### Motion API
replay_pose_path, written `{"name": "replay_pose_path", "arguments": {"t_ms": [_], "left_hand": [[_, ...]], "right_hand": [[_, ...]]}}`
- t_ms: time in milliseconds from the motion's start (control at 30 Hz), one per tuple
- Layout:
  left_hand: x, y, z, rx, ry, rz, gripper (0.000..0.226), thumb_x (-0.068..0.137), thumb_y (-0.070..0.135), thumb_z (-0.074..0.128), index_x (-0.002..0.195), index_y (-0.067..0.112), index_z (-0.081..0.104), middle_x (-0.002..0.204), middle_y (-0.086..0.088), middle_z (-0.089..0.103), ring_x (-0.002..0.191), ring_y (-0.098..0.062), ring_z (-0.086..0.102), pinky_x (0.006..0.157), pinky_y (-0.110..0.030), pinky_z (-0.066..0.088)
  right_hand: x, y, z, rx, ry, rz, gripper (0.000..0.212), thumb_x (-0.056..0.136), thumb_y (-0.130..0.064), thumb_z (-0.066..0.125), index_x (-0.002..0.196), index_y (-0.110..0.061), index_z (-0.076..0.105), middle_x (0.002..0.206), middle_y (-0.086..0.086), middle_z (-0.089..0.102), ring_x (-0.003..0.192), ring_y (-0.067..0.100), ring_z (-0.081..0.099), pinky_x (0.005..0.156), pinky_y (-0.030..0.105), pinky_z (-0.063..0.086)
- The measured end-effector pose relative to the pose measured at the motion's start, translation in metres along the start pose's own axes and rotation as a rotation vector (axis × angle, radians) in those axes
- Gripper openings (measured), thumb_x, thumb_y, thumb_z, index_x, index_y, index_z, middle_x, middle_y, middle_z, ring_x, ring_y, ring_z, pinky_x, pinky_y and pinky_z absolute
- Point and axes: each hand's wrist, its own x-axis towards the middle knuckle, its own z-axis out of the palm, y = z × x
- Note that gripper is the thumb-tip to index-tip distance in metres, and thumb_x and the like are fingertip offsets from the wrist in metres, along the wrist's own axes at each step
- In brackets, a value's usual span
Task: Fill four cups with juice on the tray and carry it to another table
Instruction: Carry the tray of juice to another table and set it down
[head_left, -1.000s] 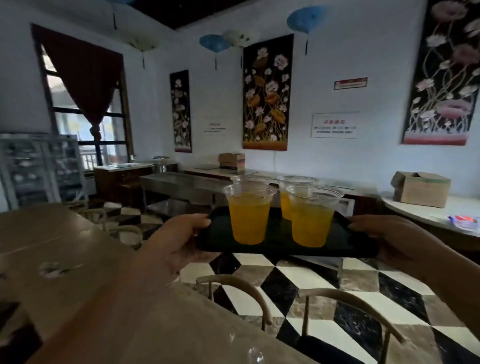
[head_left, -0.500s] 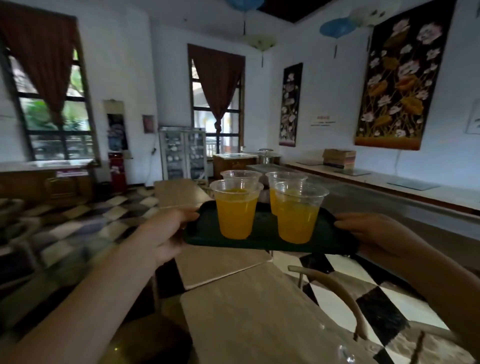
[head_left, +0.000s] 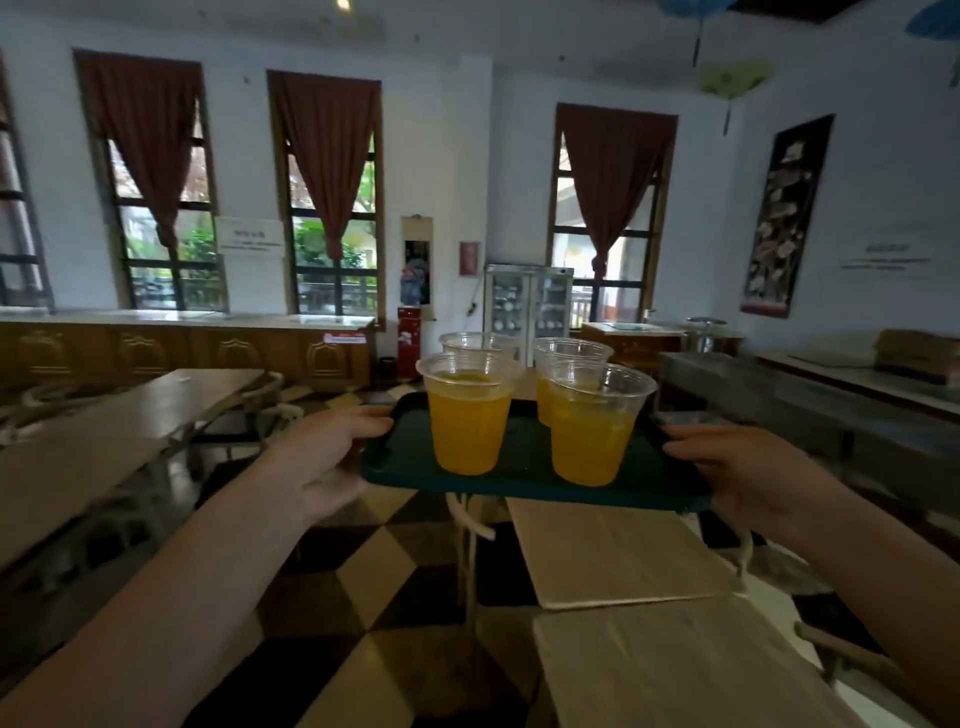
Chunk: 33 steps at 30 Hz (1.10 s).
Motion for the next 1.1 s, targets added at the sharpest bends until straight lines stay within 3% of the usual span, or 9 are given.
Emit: {"name": "replay_pose_path", "arguments": {"t_ms": [133,200,300,400,667,733,833,967,1100], "left_hand": [[0.03,0.024,-0.046,-0.004,0.021,0.051,0.029,0.103,0.0,0.042,0.113,0.01,0.068,0.099,-0.012,0.079,0.097,-0.028,0.072,0.071,-0.038,0.058],[0.047,0.035,-0.067,0.003,0.037,0.06,0.031,0.103,0.0,0.042,0.111,0.013,0.068,0.094,-0.008,0.08,0.099,-0.027,0.072,0.073,-0.036,0.056],[0.071,0.05,-0.093,-0.007,0.071,0.059,0.033,0.103,0.0,0.042,0.111,0.017,0.069,0.11,-0.007,0.077,0.109,-0.028,0.069,0.077,-0.038,0.056],[0.096,0.059,-0.114,-0.003,0.1,0.055,0.034,0.102,-0.002,0.043,0.105,0.016,0.072,0.109,-0.011,0.075,0.108,-0.031,0.068,0.079,-0.04,0.056],[0.18,0.079,-0.156,-0.066,0.244,0.02,0.029,0.1,-0.003,0.048,0.117,0.011,0.067,0.11,-0.013,0.071,0.096,-0.028,0.07,0.05,-0.031,0.06],[0.205,0.083,-0.159,-0.078,0.271,0.028,0.03,0.1,-0.004,0.048,0.12,0.01,0.066,0.112,-0.014,0.068,0.095,-0.029,0.068,0.05,-0.032,0.06],[0.247,0.091,-0.161,-0.06,0.308,0.04,0.036,0.099,-0.003,0.05,0.13,0.01,0.063,0.11,-0.014,0.065,0.095,-0.028,0.066,0.062,-0.036,0.058],[0.315,0.105,-0.164,-0.036,0.324,0.075,0.035,0.1,-0.004,0.046,0.126,0.009,0.065,0.105,-0.013,0.068,0.093,-0.026,0.066,0.069,-0.035,0.052],[0.393,0.124,-0.176,-0.023,0.349,0.087,0.038,0.099,-0.003,0.048,0.131,0.011,0.064,0.126,-0.017,0.066,0.11,-0.032,0.066,0.072,-0.039,0.055]], "right_hand": [[0.045,0.008,0.064,0.007,-0.043,-0.022,0.02,0.095,0.004,0.058,0.107,-0.009,0.068,0.119,0.008,0.065,0.102,0.022,0.064,0.07,0.034,0.056],[0.065,0.01,0.091,0.018,-0.067,-0.023,0.026,0.094,0.004,0.058,0.116,-0.006,0.068,0.122,0.01,0.066,0.107,0.024,0.064,0.077,0.037,0.055],[0.094,0.012,0.127,0.002,-0.128,-0.006,0.04,0.095,0.003,0.056,0.134,-0.006,0.061,0.128,0.01,0.065,0.116,0.025,0.061,0.083,0.039,0.054],[0.122,0.01,0.158,-0.012,-0.157,0.006,0.038,0.095,0.002,0.057,0.132,-0.005,0.062,0.129,0.013,0.066,0.12,0.028,0.062,0.088,0.039,0.054],[0.211,0.007,0.231,-0.063,-0.199,0.025,0.019,0.097,0.003,0.055,0.098,-0.008,0.07,0.101,0.01,0.07,0.091,0.019,0.066,0.047,0.021,0.056],[0.246,0.01,0.245,-0.078,-0.21,0.023,0.019,0.097,0.002,0.055,0.104,-0.006,0.071,0.105,0.012,0.07,0.093,0.021,0.066,0.046,0.02,0.055],[0.303,0.011,0.265,-0.107,-0.22,0.009,0.019,0.096,-0.001,0.059,0.112,-0.004,0.07,0.113,0.016,0.069,0.098,0.023,0.066,0.046,0.021,0.054],[0.382,0.005,0.291,-0.131,-0.251,-0.021,0.027,0.094,-0.001,0.062,0.119,-0.001,0.069,0.119,0.02,0.07,0.102,0.029,0.068,0.049,0.023,0.055],[0.463,-0.002,0.318,-0.129,-0.265,-0.04,0.027,0.092,0.0,0.064,0.118,-0.003,0.07,0.116,0.018,0.072,0.1,0.028,0.071,0.056,0.029,0.058]]}}
